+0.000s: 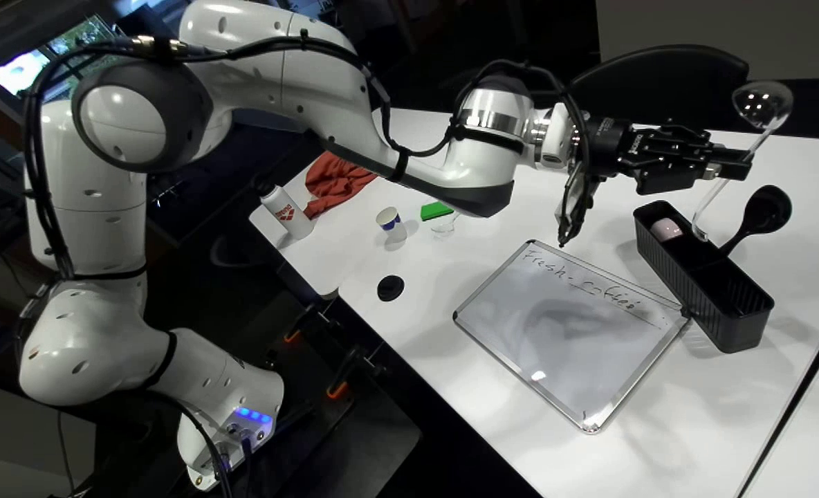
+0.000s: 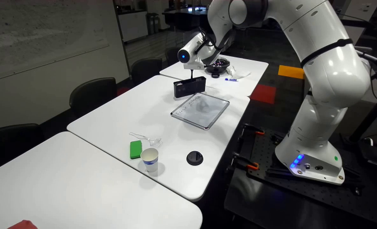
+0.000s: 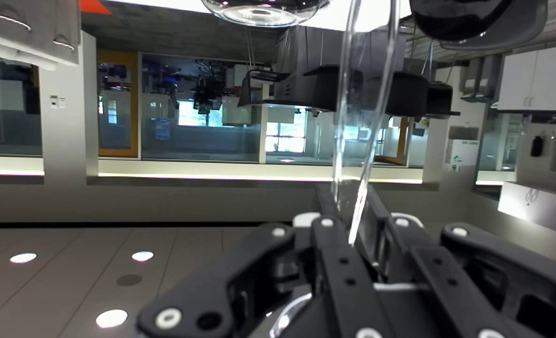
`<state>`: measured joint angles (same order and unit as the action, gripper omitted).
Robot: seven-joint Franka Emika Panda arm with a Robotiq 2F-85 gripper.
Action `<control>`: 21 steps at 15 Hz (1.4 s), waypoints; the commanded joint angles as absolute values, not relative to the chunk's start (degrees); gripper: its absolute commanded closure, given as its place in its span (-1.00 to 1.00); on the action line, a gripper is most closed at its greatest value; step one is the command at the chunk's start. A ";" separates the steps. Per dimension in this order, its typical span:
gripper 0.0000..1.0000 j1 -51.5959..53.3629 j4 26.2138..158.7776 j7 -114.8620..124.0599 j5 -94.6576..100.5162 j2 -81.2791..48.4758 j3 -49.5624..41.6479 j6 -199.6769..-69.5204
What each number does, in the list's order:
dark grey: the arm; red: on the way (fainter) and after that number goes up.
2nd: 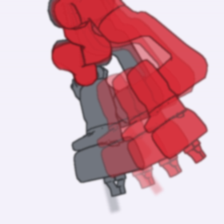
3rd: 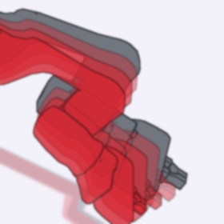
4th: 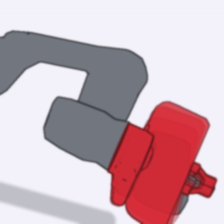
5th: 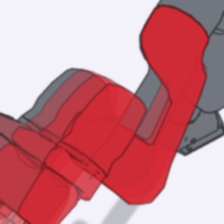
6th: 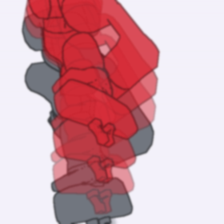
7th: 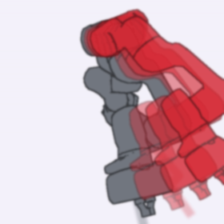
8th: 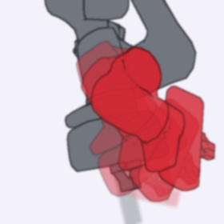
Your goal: Put the clear spoon in the black basket
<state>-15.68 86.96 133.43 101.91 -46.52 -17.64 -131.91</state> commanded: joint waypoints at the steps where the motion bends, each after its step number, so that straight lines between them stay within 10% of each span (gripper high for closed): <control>1: 0.91 -18.47 80.39 135.94 105.73 -52.49 -15.60 -130.10; 21: 0.91 -23.55 62.62 127.07 99.52 -70.34 -14.03 -130.40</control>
<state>-22.50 66.30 131.16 102.13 -68.17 -15.28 -130.62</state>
